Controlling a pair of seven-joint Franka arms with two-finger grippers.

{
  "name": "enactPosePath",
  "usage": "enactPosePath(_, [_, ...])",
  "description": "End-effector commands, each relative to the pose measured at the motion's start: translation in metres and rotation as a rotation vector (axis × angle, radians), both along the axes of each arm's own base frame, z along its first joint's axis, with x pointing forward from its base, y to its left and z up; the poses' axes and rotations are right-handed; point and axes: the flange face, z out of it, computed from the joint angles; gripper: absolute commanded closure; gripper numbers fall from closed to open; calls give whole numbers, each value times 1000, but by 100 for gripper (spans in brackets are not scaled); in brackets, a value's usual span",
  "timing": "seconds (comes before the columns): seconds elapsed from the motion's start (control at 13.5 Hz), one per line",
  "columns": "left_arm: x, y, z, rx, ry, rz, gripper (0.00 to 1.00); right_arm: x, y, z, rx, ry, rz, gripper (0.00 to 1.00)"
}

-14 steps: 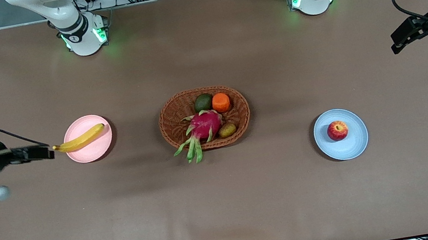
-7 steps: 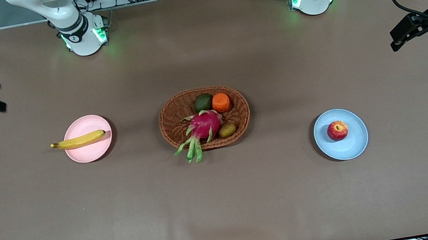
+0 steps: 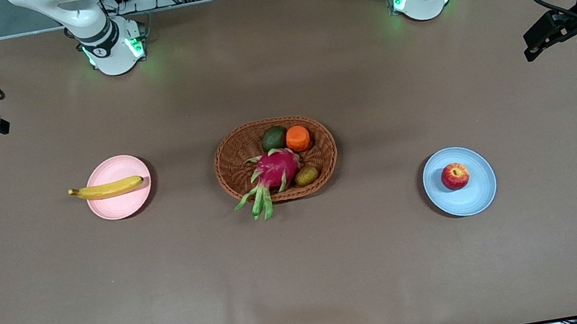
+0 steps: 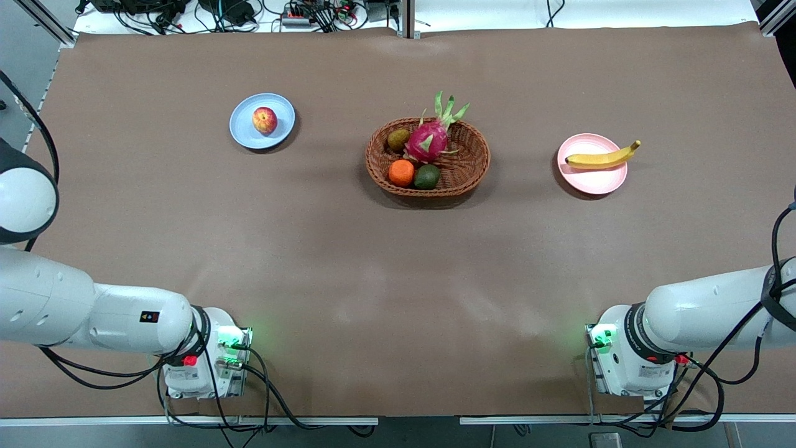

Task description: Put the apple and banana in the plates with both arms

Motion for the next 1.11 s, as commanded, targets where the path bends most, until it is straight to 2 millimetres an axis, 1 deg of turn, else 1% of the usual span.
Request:
enactPosePath(0.0, [-7,6,9,-4,-3,-16,0,-5,11,0,-29,-23,32,0])
enactPosePath(0.15, [-7,5,10,-7,-3,-16,0,-6,20,-1,-76,-24,56,0])
enactPosePath(0.37, [-7,6,13,-7,-3,-15,0,-6,13,-1,-86,-22,117,0])
enactPosePath(0.74, [-8,4,13,-5,0,-18,0,-6,10,-1,-88,-25,116,0])
enactPosePath(1.04, [-7,0,7,-4,20,-27,0,-2,6,0,-87,-42,105,0])
